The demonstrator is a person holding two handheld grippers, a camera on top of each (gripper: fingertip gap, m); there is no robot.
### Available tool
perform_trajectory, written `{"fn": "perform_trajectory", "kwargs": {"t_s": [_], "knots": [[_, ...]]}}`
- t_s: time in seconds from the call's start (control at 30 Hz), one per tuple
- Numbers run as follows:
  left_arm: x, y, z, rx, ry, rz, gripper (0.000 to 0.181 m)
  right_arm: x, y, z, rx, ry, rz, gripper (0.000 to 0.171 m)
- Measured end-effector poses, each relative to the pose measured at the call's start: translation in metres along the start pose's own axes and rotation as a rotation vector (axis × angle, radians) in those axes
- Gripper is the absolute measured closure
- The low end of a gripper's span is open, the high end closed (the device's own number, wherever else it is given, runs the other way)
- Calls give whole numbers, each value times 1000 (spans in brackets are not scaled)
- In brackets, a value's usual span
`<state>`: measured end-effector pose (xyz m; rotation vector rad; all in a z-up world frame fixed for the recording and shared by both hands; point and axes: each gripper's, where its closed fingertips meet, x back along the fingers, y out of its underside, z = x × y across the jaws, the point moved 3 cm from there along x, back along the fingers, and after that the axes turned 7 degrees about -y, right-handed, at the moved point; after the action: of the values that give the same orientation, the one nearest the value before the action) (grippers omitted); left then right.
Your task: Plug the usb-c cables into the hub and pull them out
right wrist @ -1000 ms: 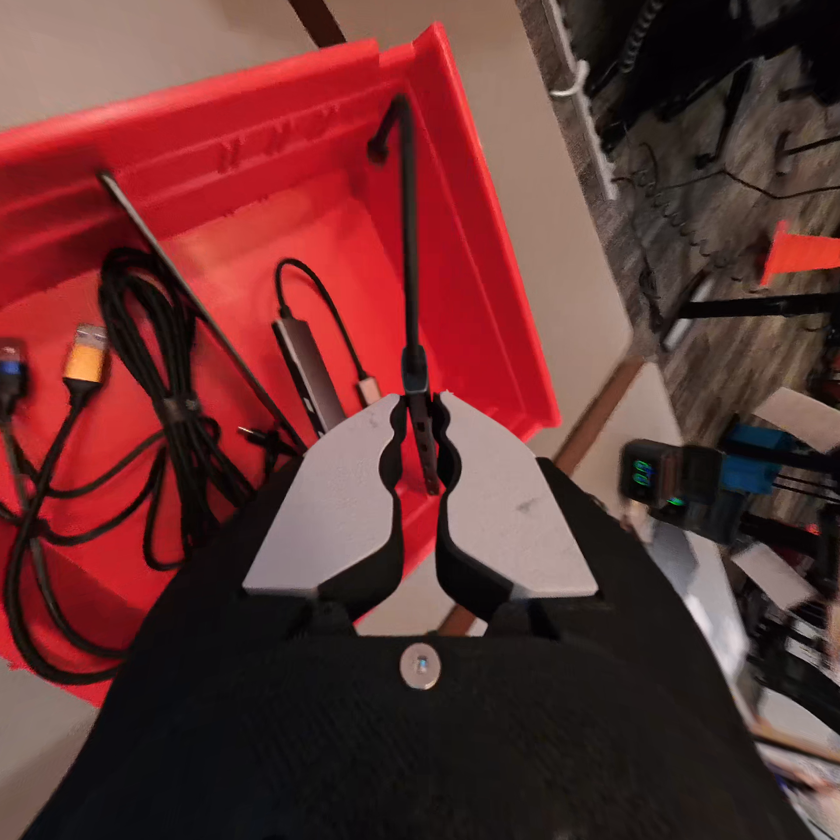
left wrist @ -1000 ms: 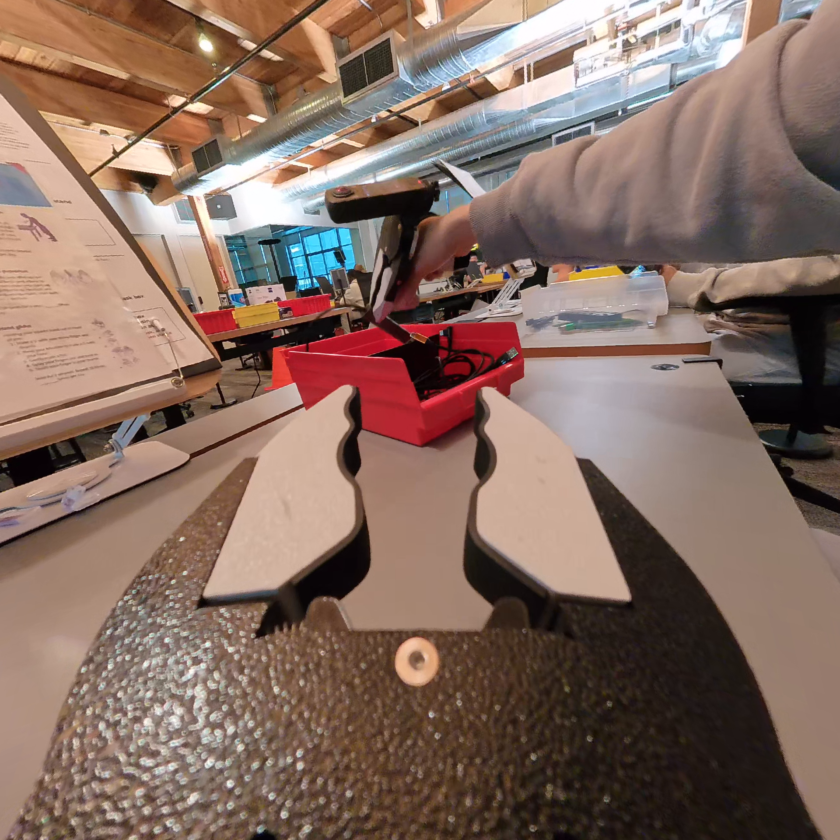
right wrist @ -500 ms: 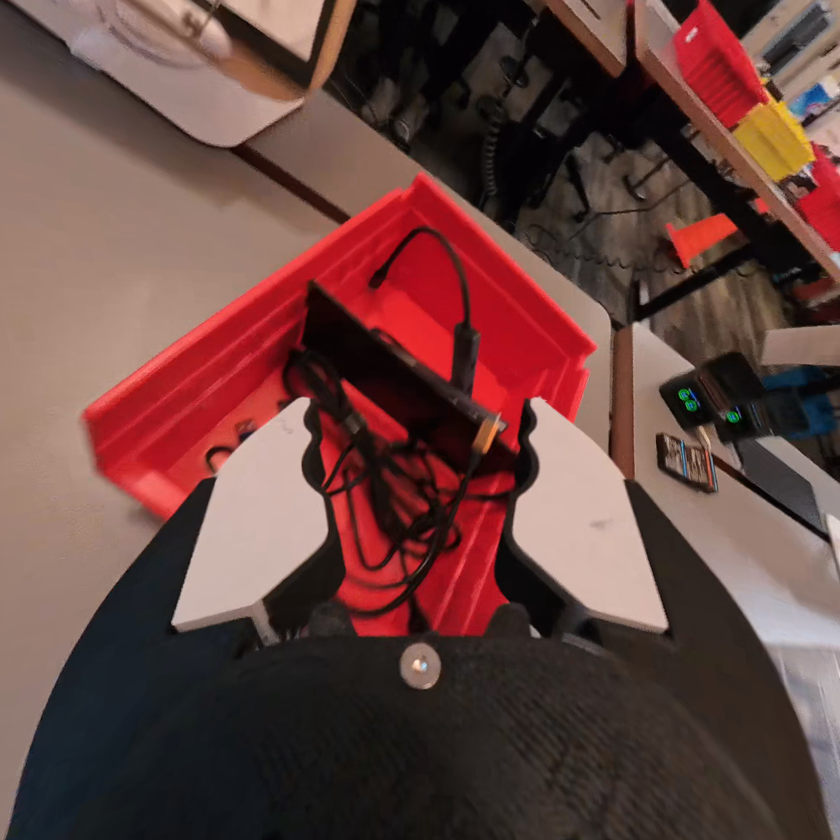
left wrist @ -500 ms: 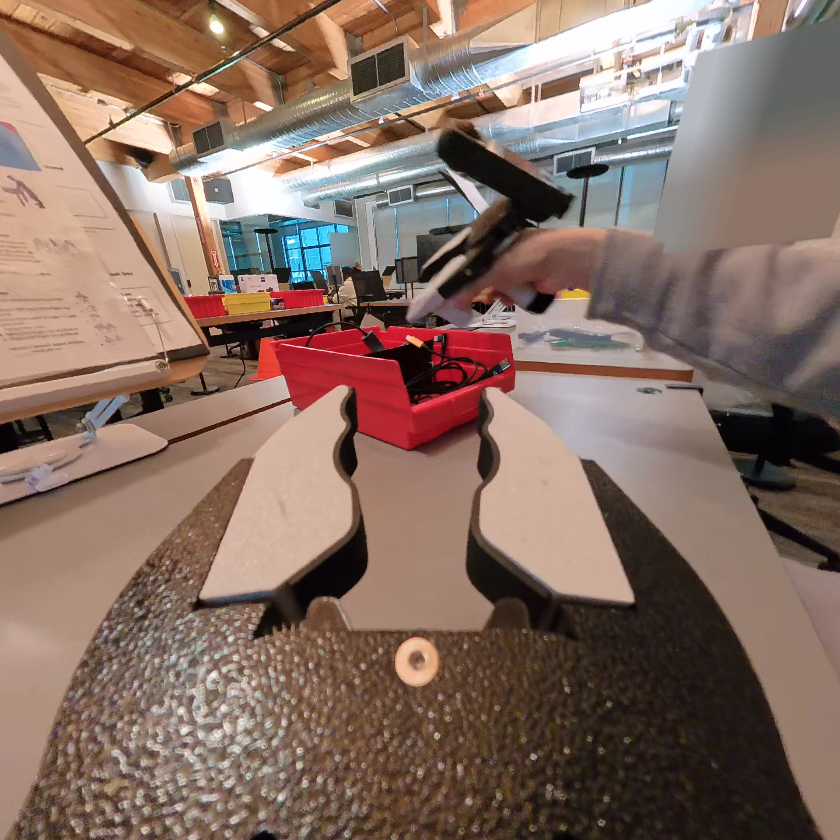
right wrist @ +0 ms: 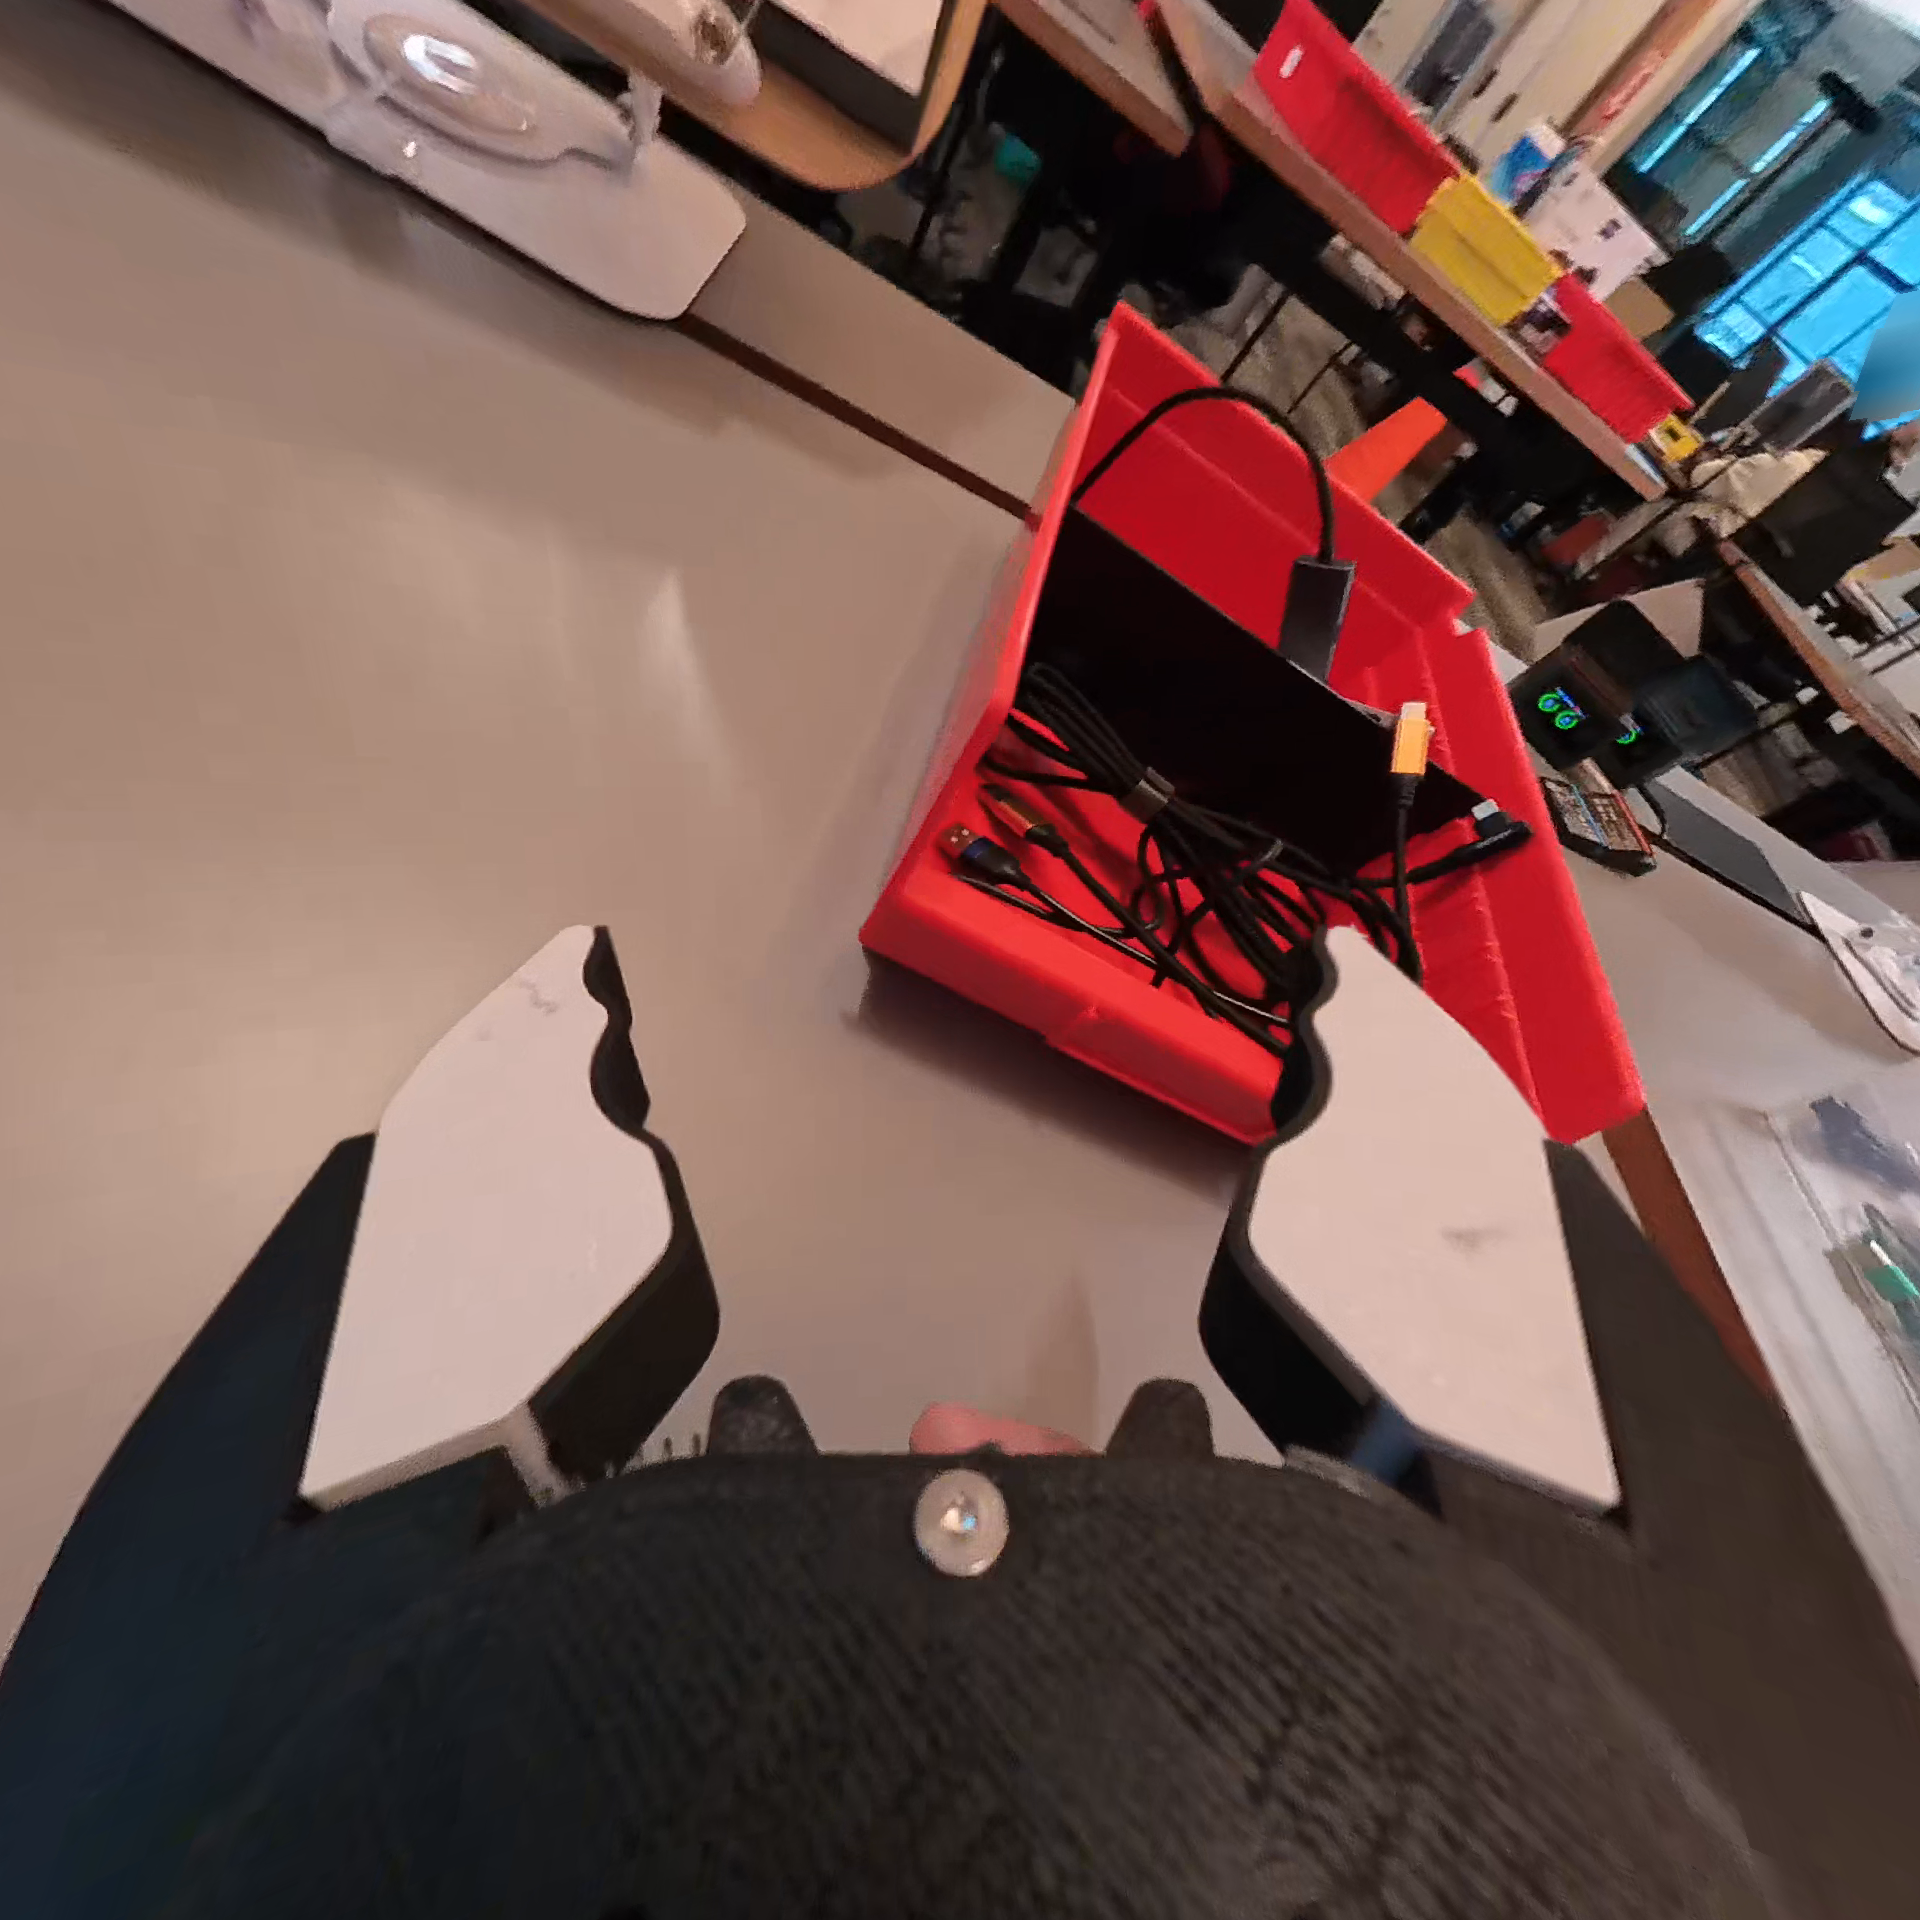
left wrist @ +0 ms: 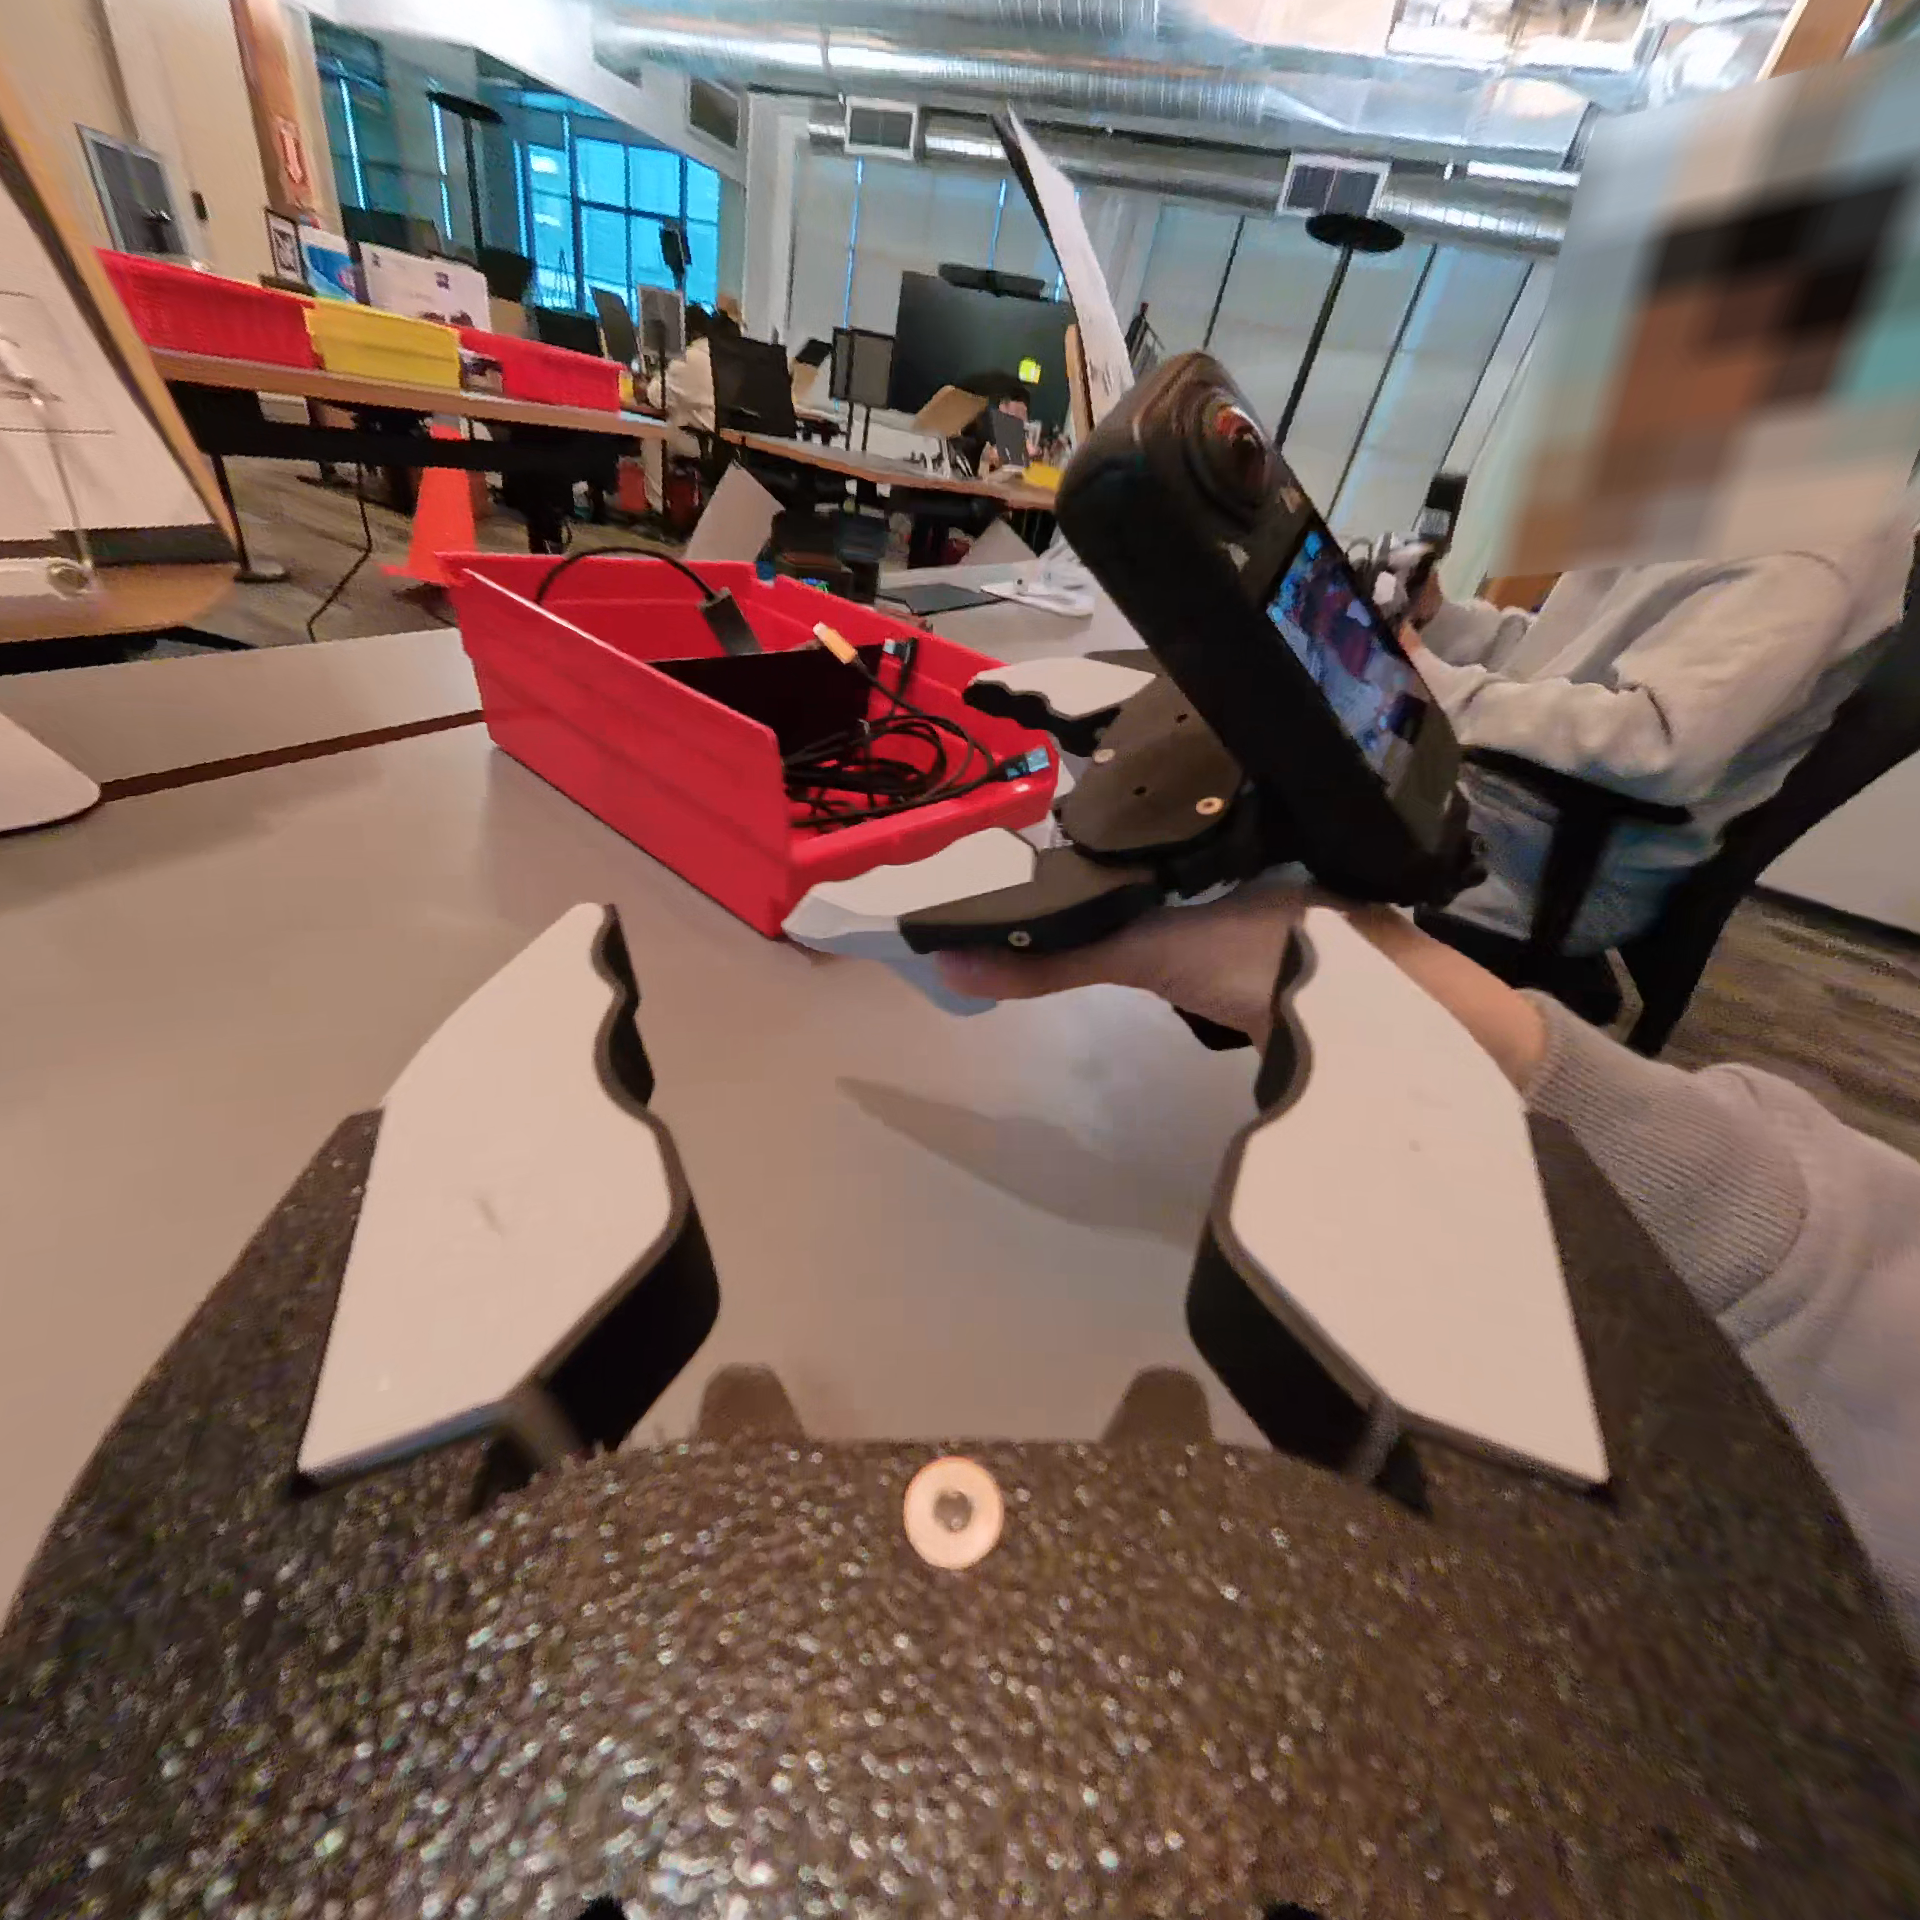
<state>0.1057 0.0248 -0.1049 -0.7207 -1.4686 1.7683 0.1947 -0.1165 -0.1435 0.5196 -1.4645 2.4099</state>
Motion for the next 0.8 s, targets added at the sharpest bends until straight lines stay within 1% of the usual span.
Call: {"fn": "perform_trajectory", "kwargs": {"t_s": [0.07, 0.17, 0.27, 0.4, 0.5, 0.8], "knots": [[-3, 2, 6, -28, -12, -30, 59, 5, -4, -5, -32, 13, 44, 49], [-7, 3, 12, -56, -42, -41, 58, 8, -3, -11, -63, 10, 68, 48], [-9, 5, 24, -51, -1, -76, 57, 7, 2, -16, -64, 8, 57, 48], [-12, 5, 36, 3, 61, -87, 55, 2, 9, -27, -4, -2, 26, 49], [-16, 11, 38, 56, 64, -114, 56, -4, 13, -36, 27, -20, -5, 49], [-20, 21, 27, 110, 38, -122, 57, -11, 16, -50, 80, -37, -32, 52]]}}
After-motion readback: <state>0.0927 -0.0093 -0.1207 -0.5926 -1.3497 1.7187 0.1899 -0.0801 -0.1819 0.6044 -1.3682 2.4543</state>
